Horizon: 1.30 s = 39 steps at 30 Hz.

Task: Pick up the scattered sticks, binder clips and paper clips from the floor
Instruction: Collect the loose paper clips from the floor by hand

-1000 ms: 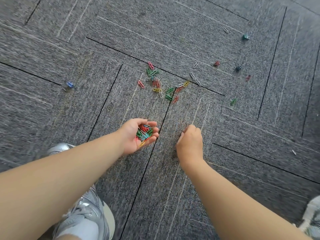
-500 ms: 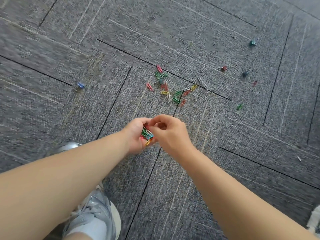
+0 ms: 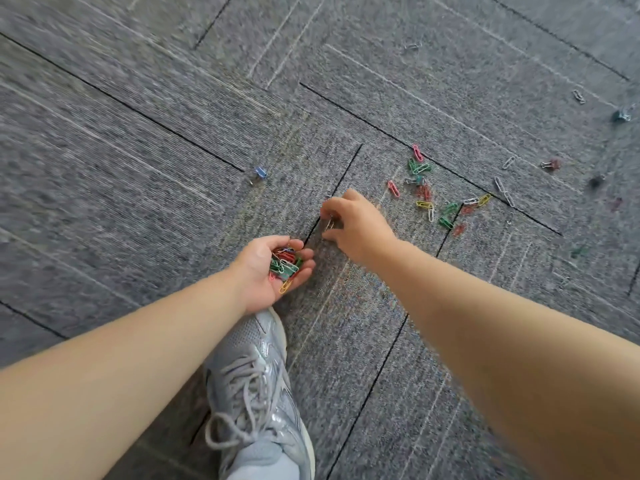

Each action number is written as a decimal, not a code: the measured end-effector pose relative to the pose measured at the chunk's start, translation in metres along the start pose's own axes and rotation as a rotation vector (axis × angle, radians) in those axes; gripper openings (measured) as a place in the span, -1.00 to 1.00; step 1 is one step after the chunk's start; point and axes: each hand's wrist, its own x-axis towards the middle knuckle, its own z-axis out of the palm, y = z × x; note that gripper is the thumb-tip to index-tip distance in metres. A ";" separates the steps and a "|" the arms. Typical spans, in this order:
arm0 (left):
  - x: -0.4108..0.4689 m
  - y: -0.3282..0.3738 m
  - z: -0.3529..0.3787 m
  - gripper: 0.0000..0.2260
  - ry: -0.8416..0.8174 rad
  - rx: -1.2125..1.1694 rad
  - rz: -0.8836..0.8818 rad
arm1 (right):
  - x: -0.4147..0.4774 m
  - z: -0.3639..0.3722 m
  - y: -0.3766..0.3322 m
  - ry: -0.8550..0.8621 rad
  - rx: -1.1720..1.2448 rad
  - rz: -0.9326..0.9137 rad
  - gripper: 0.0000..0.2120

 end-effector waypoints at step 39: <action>-0.001 0.051 -0.042 -0.77 -0.016 -0.275 0.072 | 0.026 0.024 -0.091 0.141 -0.159 -0.011 -0.89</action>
